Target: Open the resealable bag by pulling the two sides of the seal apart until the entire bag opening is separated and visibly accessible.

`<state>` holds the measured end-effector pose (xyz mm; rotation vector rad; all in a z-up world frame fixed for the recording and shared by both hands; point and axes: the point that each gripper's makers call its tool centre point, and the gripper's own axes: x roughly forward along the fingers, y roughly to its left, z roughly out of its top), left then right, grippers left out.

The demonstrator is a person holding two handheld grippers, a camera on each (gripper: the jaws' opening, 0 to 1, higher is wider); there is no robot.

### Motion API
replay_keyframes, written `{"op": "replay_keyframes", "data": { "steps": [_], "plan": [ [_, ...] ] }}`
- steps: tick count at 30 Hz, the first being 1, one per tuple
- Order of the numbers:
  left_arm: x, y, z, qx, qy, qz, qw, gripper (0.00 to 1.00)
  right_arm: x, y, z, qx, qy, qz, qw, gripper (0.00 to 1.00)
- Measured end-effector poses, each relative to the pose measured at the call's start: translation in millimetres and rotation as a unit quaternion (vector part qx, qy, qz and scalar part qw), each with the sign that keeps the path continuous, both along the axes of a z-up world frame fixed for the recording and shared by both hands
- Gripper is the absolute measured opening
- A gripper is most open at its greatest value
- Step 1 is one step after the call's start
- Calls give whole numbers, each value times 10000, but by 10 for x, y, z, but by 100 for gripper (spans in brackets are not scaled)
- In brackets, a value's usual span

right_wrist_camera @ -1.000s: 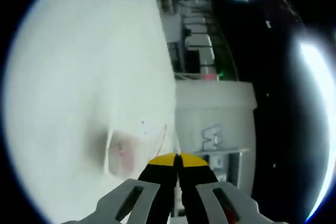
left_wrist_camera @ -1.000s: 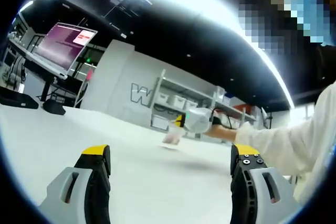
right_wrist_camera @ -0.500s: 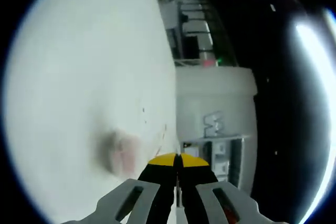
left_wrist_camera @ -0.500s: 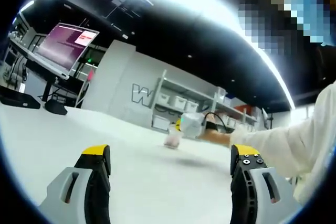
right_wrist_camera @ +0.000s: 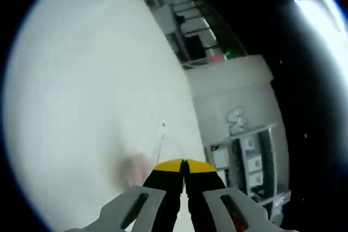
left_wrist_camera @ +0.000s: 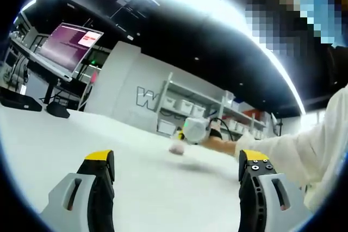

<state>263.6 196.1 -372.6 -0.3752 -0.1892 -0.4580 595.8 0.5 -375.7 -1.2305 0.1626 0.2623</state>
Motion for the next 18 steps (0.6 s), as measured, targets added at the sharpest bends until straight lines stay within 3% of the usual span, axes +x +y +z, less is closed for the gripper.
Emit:
{"op": "replay_keyframes", "data": {
  "steps": [3, 5, 7, 13, 16, 18],
  "plan": [
    [-4, -1, 0, 10, -2, 4, 10000, 94, -32, 106, -99, 823, 416, 36, 9957, 0],
    [-9, -6, 5, 9, -6, -4, 10000, 94, -95, 220, -159, 1459, 760, 137, 9863, 0],
    [-10, -8, 8, 9, -5, -6, 10000, 94, -106, 259, -163, 1681, 873, 132, 9818, 0],
    [-6, -6, 18, 4, -7, -3, 10000, 93, -128, 360, -191, 1638, 997, 203, 9812, 0],
    [-14, -9, 30, 18, -19, -12, 10000, 93, -196, 456, -308, 2162, 1435, 212, 9655, 0],
    [-21, -3, 39, 26, -34, -6, 10000, 93, -193, 448, -335, 2257, 1512, 164, 9623, 0]
  ]
}}
